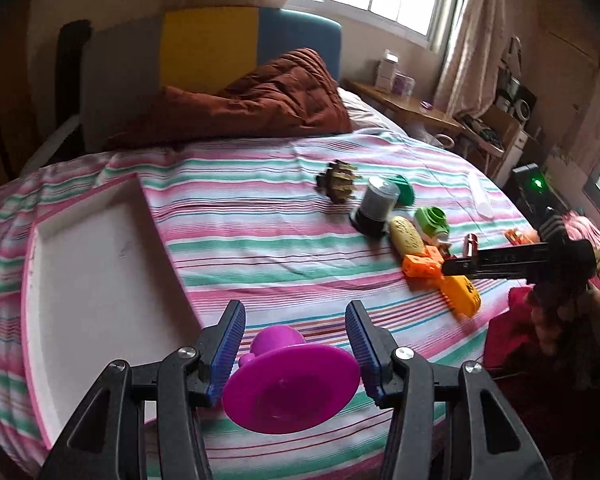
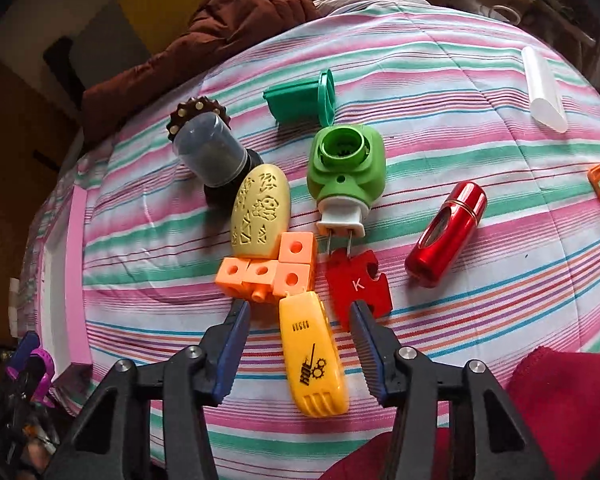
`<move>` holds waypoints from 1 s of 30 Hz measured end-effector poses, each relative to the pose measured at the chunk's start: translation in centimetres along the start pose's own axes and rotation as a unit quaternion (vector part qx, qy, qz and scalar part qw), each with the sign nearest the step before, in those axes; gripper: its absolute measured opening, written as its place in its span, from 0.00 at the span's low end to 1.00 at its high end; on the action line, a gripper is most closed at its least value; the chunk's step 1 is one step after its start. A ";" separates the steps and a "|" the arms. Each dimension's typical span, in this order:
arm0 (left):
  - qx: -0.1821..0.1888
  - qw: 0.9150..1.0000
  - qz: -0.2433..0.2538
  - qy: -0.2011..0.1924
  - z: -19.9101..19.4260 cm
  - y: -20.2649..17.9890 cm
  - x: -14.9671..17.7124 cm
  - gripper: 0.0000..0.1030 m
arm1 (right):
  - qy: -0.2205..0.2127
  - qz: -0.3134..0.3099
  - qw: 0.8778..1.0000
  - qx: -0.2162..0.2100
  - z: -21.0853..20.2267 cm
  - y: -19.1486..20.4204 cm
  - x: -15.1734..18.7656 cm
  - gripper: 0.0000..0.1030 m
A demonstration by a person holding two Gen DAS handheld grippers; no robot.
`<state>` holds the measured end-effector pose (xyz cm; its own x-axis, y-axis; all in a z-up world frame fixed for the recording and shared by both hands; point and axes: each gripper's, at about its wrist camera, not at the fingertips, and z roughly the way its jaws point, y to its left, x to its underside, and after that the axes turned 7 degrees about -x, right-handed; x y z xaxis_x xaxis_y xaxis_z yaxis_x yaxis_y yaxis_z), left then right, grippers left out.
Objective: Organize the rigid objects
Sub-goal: 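Carry the magenta cup to the tray with the left gripper while the right gripper grasps the yellow toy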
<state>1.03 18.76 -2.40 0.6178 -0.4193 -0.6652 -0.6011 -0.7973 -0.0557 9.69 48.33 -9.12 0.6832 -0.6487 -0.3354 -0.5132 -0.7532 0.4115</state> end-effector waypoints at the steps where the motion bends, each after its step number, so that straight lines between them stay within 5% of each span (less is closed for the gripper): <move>1: -0.002 1.000 -0.004 -0.003 -0.3 0.4 0.0 0.51 | -0.009 -0.003 1.000 -0.012 -0.4 0.1 0.0 0.47; 5: -0.010 1.000 -0.020 -0.008 -1.0 2.0 -0.1 0.51 | -0.004 -0.020 0.997 -0.076 -1.0 0.9 0.5 0.47; 13: -0.024 0.998 -0.051 -0.007 -1.4 5.0 0.4 0.51 | -0.005 -0.044 0.999 -0.004 -3.4 1.6 0.6 0.42; 18: -0.021 0.998 -0.066 -0.002 -1.2 6.1 0.9 0.51 | 0.074 -0.042 0.995 0.049 0.0 1.5 0.9 0.42; 20: -0.022 0.998 -0.067 -0.004 -1.3 6.4 1.1 0.51 | 0.083 -0.050 0.994 0.056 1.5 1.7 1.3 0.27; 23: -0.029 0.997 -0.070 -0.004 -1.4 7.0 1.3 0.51 | 0.078 -0.097 0.991 0.051 2.8 4.0 1.8 0.26; 27: -0.043 0.996 -0.081 0.001 -1.2 8.1 1.6 0.51 | 0.075 -0.185 0.980 -0.023 4.2 8.1 2.8 0.26; 30: -0.058 0.994 -0.093 0.001 -1.3 9.1 1.8 0.51 | 0.079 -0.237 0.968 0.013 5.9 9.6 3.5 0.26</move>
<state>-2.68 10.20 -3.10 0.7143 -0.2614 -0.6492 -0.4144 -0.9055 -0.0914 4.09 38.20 -11.37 0.9152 -0.2070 -0.3459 -0.1346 -0.9657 0.2220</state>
